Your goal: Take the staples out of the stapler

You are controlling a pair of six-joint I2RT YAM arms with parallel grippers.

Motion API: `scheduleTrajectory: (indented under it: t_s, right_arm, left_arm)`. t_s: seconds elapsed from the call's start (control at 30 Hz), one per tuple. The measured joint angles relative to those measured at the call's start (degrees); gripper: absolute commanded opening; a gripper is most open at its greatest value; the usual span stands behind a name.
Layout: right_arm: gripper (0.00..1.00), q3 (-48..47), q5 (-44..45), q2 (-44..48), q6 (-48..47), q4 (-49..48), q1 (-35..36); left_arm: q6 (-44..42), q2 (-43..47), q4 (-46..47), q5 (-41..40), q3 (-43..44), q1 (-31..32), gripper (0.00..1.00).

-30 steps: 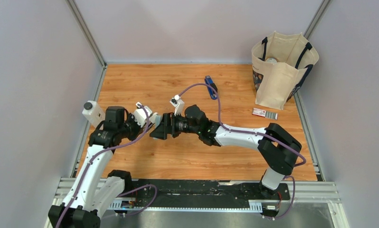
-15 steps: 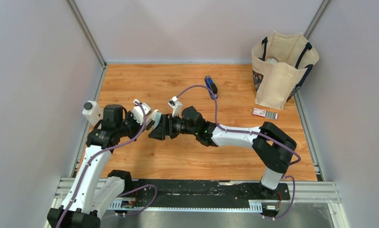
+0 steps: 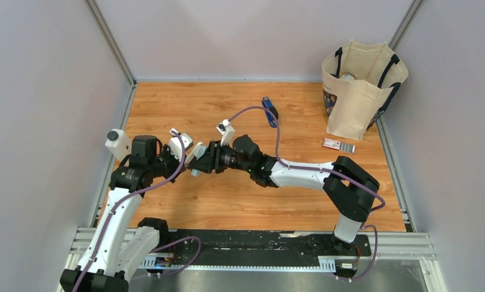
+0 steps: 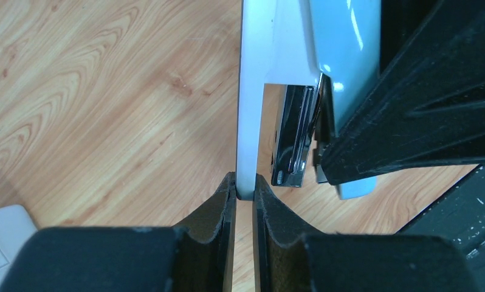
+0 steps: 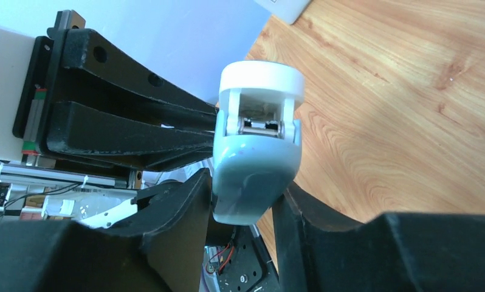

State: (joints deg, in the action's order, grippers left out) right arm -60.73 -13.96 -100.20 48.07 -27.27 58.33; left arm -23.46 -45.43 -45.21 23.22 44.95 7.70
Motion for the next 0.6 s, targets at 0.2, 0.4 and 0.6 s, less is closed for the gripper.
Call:
scheduleTrajectory:
  t_s: [0.2, 0.4, 0.6]
  right_arm:
    - [0.34, 0.00, 0.20, 0.00, 0.79, -0.24, -0.02]
    - [0.27, 0.98, -0.52, 0.07, 0.74, -0.83, -0.02]
    - [0.25, 2.60, -3.54, 2.01, -2.21, 1.51, 0.00]
  left_arm:
    - [0.15, 0.02, 0.00, 0.33, 0.02, 0.00, 0.10]
    - [-1.53, 0.00, -0.02, -0.85, 0.00, 0.04, 0.11]
    - [-8.50, 0.44, 1.77, -3.69, -0.90, 0.13, 0.11]
